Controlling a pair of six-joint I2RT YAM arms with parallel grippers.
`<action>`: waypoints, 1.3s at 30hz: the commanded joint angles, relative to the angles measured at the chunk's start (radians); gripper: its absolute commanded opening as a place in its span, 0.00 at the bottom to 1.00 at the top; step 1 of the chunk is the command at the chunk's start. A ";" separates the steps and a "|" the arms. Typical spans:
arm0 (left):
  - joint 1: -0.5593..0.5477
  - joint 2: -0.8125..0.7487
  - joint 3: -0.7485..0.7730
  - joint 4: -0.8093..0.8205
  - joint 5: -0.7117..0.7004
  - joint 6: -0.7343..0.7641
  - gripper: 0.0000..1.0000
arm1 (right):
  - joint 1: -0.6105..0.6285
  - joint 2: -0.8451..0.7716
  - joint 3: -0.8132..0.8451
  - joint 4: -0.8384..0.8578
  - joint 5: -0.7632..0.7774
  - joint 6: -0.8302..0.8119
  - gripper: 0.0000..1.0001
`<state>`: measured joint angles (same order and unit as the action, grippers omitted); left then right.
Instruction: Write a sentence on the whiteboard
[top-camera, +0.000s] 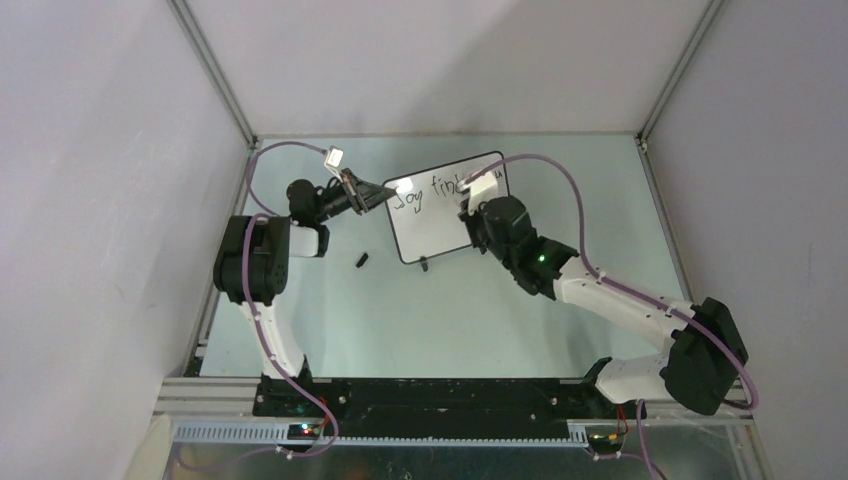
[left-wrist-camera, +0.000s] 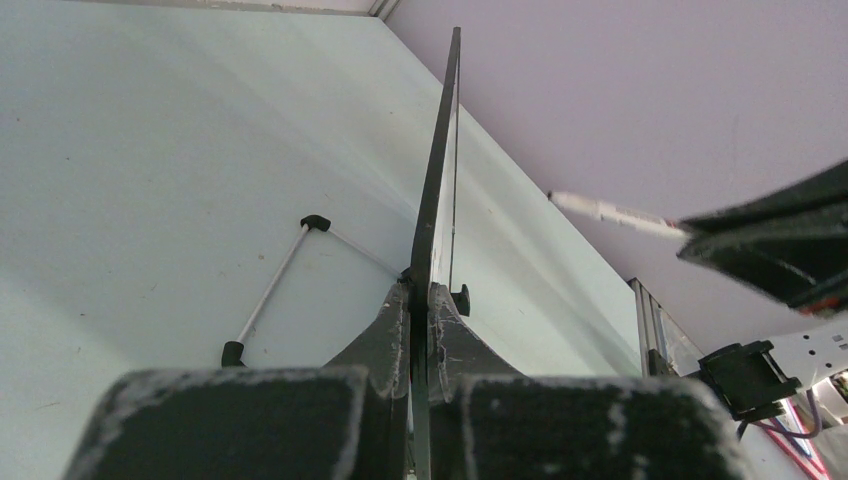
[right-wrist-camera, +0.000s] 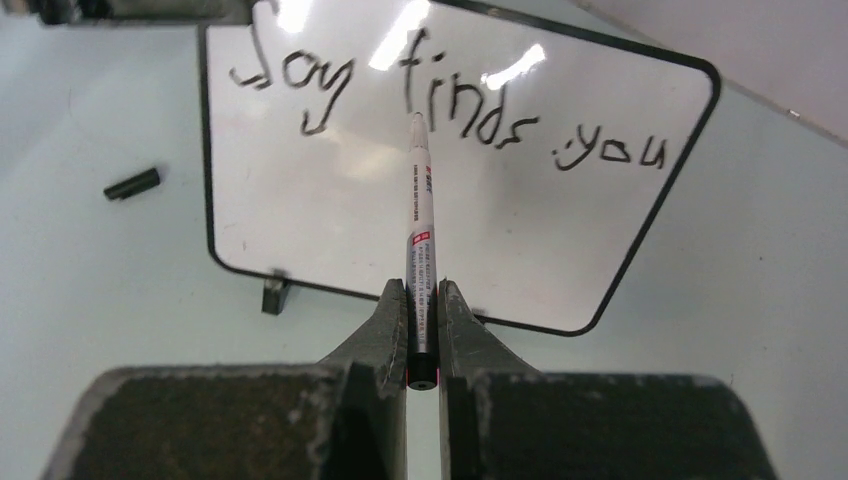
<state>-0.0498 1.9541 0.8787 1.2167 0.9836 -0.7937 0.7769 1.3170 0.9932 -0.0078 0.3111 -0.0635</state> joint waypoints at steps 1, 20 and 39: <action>0.007 -0.032 -0.006 0.020 0.023 0.057 0.00 | 0.073 -0.013 -0.007 0.083 0.117 -0.033 0.00; 0.020 -0.025 -0.022 0.084 0.009 0.013 0.00 | 0.171 0.010 0.012 -0.116 0.053 0.106 0.00; 0.022 -0.026 -0.026 0.090 0.004 0.012 0.00 | 0.186 0.057 -0.022 0.022 -0.055 0.024 0.00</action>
<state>-0.0425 1.9541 0.8623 1.2552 0.9821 -0.8120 0.9504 1.3563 0.9684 -0.0311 0.2665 -0.0452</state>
